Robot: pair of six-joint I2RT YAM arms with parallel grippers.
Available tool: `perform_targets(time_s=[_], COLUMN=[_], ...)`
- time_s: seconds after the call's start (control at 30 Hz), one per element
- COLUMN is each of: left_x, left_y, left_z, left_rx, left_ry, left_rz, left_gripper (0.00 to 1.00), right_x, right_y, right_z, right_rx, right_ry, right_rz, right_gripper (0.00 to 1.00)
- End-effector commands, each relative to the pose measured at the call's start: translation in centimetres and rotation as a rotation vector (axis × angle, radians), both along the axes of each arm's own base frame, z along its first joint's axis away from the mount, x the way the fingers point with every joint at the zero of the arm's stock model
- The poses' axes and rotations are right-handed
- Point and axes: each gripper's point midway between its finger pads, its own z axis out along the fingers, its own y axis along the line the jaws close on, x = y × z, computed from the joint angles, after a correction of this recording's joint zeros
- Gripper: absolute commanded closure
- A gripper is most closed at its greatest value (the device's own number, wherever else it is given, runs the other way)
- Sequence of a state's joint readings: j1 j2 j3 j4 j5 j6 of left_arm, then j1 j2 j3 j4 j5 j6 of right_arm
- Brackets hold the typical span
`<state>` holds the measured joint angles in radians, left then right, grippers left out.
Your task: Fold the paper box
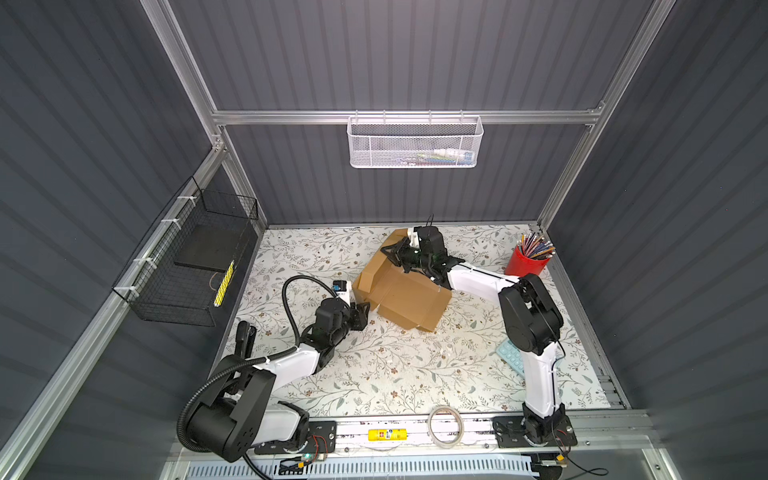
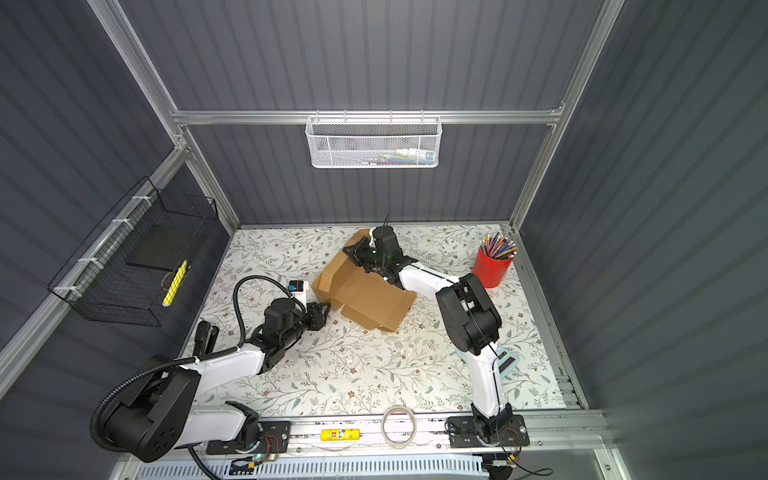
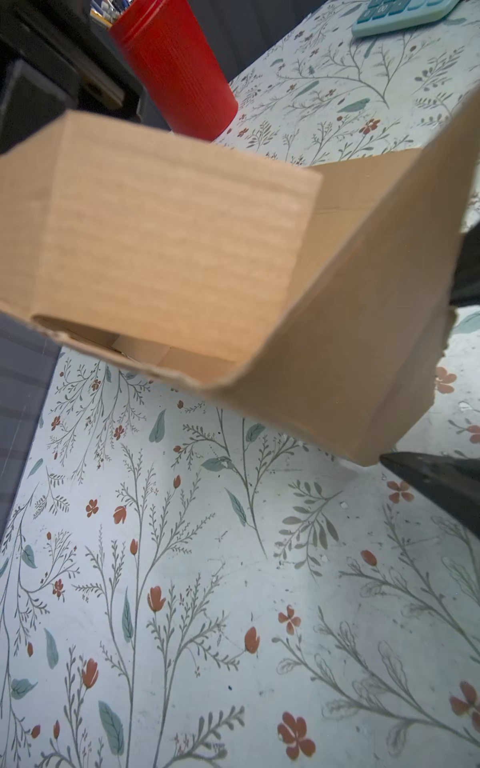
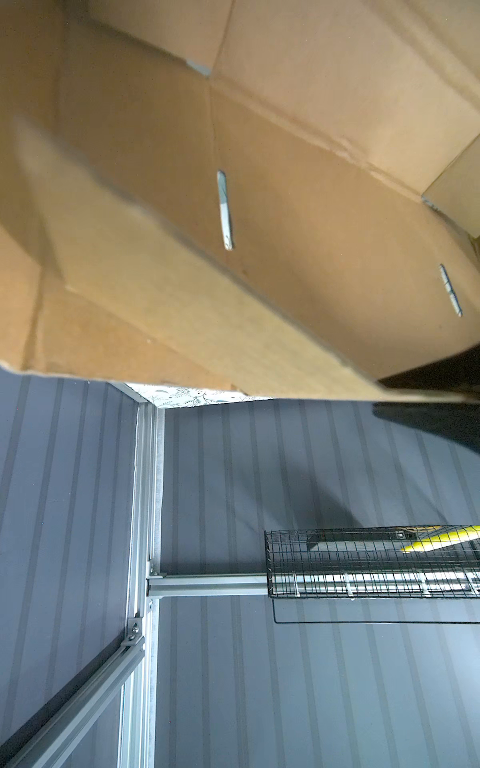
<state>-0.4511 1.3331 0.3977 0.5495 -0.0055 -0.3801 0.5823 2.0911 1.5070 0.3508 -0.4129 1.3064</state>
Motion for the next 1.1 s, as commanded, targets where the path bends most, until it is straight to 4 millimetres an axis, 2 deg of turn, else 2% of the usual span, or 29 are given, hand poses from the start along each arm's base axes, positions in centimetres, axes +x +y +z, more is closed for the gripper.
perform_targets(time_s=[0.0,0.17,0.33,0.53,0.8,1.07], left_x=[0.5,-0.1,-1.7,-3.0,-2.5,-2.3], left_y=[0.3,0.3,0.4,3.1,4.0,5.1], left_z=[0.3,1.0,2.1,3.4,4.0,4.5], left_rx=[0.054,0.053,0.079,0.205,0.229,0.244], left_ry=[-0.019,-0.028,-0.047,-0.095,-0.141,-0.107], left_rz=[0.011,-0.012,-0.068,-0.014,0.034,0.104], left_gripper=[0.47,0.47,0.44,0.4,0.42,0.4], right_x=[0.0,0.0,0.0,0.1,0.1,0.3], right_y=[0.6,0.3,0.2,0.1,0.2,-0.4], right_z=[1.3,1.0,1.2,1.2,1.5,1.3], right_rx=[0.021,0.021,0.023,0.024,0.031,0.053], right_ry=[-0.05,-0.045,-0.047,-0.047,-0.045,-0.027], right_rz=[0.029,0.029,0.03,0.03,0.033,0.027], right_gripper=[1.0,1.0,1.0,1.0,1.0,1.0])
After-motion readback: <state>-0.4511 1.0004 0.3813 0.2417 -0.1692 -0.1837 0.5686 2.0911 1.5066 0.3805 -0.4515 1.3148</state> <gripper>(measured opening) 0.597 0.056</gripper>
